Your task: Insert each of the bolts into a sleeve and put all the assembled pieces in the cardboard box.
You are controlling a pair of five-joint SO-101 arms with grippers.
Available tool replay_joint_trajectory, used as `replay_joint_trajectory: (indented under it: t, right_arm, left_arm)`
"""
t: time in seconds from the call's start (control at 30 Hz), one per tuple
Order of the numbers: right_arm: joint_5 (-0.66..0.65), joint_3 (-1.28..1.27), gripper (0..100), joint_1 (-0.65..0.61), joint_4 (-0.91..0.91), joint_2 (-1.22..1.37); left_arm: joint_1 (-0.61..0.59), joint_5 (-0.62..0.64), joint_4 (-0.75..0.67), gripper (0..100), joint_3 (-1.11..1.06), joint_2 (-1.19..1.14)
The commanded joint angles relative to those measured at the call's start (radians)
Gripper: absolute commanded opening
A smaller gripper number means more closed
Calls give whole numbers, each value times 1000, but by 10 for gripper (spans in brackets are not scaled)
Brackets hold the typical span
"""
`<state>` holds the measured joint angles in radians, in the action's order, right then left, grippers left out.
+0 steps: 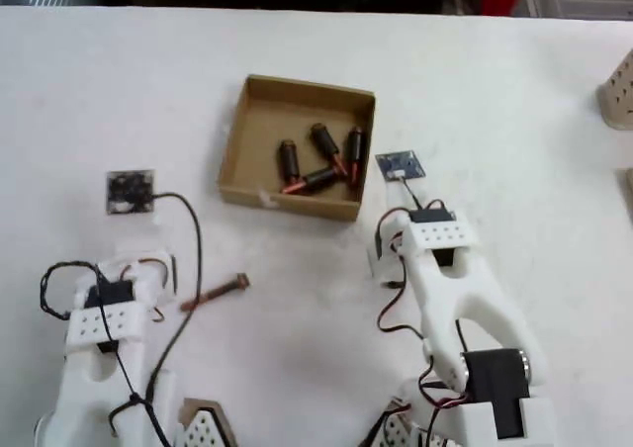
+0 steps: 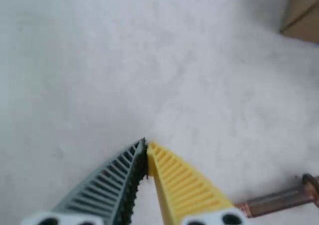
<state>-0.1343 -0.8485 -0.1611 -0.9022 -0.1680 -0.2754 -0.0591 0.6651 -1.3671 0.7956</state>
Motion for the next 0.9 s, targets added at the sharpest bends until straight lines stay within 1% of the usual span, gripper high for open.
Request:
replay_joint_trajectory:
  t: [0.0, 0.07, 0.17, 0.2, 0.27, 0.33, 0.43, 0.7, 0.87]
  right_arm:
    - [8, 20, 17, -2, 13, -7]
    - [6, 20, 17, -2, 13, -7]
    - [6, 20, 17, -2, 13, -5]
    - [6, 20, 17, -2, 12, -5]
    - [6, 20, 17, -2, 12, -5]
    - [6, 20, 17, -2, 12, -5]
    - [6, 20, 17, -2, 12, -7]
    - [5, 20, 17, -2, 13, -7]
    - [5, 20, 17, -1, 13, -7]
  left_arm:
    - [15, -52, 92, 28, 110, 5]
    - [13, -129, 158, 33, 166, 5]
    - [8, -351, 252, 73, 265, -1]
    - [16, -368, 295, 85, 296, -1]
    - [45, -347, 367, 111, 338, -1]
    - [108, -370, 428, 133, 351, -1]
    - [205, -422, 476, 140, 342, -1]
    - [325, -480, 445, 143, 267, -1]
    - [377, -480, 410, 143, 230, -1]
